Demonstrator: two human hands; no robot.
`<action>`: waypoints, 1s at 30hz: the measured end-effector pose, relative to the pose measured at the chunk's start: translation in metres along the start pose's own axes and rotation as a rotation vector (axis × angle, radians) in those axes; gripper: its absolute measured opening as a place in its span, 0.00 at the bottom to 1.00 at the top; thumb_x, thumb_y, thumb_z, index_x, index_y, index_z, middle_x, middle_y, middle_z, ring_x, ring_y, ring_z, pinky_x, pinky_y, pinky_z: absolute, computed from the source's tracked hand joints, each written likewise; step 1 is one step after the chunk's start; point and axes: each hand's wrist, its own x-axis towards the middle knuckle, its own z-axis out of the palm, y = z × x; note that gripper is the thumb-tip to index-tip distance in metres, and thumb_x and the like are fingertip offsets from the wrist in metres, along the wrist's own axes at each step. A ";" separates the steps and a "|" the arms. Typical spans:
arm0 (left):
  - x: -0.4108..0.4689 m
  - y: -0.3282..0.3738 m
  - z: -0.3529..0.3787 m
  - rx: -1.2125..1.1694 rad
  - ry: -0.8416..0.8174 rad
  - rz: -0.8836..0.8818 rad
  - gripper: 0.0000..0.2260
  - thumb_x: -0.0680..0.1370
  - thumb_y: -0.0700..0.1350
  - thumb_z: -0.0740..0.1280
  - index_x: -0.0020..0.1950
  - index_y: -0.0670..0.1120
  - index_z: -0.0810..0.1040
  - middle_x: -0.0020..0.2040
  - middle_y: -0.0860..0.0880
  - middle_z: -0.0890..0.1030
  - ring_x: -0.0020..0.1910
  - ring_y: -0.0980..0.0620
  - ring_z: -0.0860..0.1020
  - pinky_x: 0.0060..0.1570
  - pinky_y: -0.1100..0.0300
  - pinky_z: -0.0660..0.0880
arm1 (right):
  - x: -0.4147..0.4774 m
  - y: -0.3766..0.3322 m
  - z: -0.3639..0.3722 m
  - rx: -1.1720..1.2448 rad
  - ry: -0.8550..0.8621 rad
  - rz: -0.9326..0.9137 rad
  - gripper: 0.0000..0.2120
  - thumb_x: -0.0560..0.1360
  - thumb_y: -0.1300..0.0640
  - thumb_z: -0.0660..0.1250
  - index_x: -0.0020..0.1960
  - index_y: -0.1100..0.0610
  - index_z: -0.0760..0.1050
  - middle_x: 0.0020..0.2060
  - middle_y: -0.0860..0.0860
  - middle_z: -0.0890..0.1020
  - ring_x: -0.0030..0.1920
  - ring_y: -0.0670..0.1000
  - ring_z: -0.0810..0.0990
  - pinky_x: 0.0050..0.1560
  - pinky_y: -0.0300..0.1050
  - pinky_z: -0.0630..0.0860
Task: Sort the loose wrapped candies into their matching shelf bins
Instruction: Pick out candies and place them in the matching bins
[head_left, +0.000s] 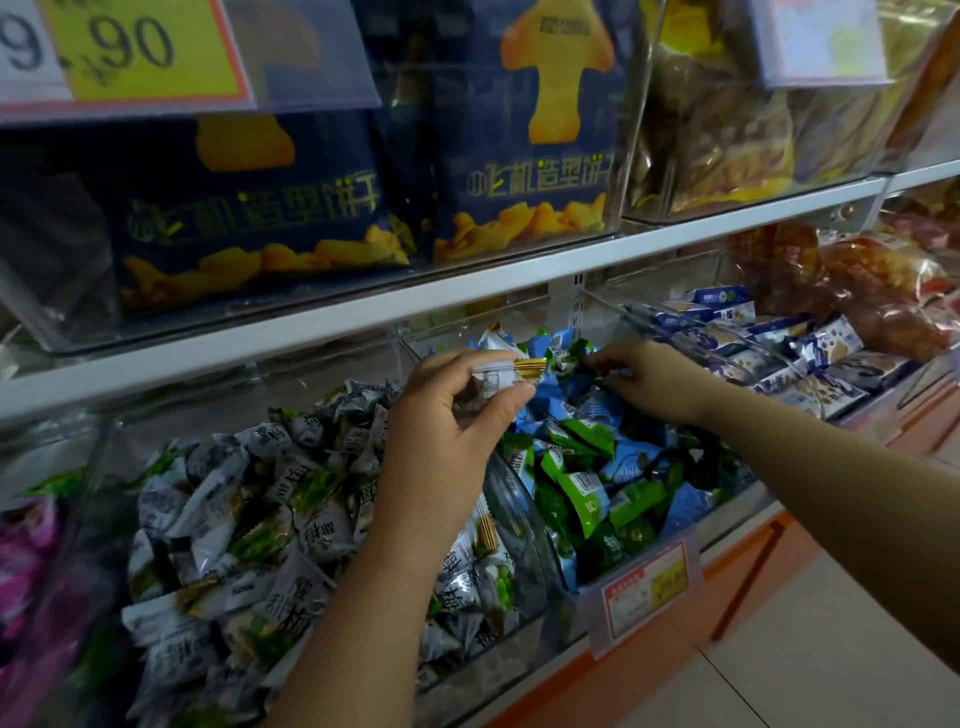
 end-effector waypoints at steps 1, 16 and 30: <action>0.000 0.001 0.000 -0.004 0.005 -0.009 0.10 0.73 0.53 0.67 0.54 0.59 0.77 0.50 0.57 0.77 0.45 0.66 0.76 0.43 0.77 0.68 | 0.004 0.000 0.002 -0.038 -0.037 0.003 0.18 0.80 0.62 0.59 0.69 0.58 0.70 0.65 0.57 0.75 0.63 0.57 0.74 0.62 0.49 0.70; 0.001 0.002 0.000 -0.054 0.039 -0.076 0.22 0.74 0.49 0.70 0.61 0.65 0.63 0.53 0.68 0.69 0.46 0.83 0.67 0.41 0.84 0.64 | 0.013 -0.006 0.007 -0.074 -0.092 0.084 0.17 0.77 0.53 0.65 0.63 0.59 0.75 0.58 0.56 0.79 0.57 0.55 0.77 0.51 0.41 0.70; -0.045 0.037 -0.033 0.111 0.030 -0.099 0.22 0.75 0.52 0.68 0.68 0.61 0.66 0.57 0.64 0.69 0.45 0.78 0.67 0.41 0.85 0.62 | -0.087 -0.080 -0.025 0.260 0.191 -0.174 0.15 0.79 0.56 0.63 0.65 0.53 0.72 0.51 0.48 0.79 0.48 0.48 0.77 0.46 0.42 0.70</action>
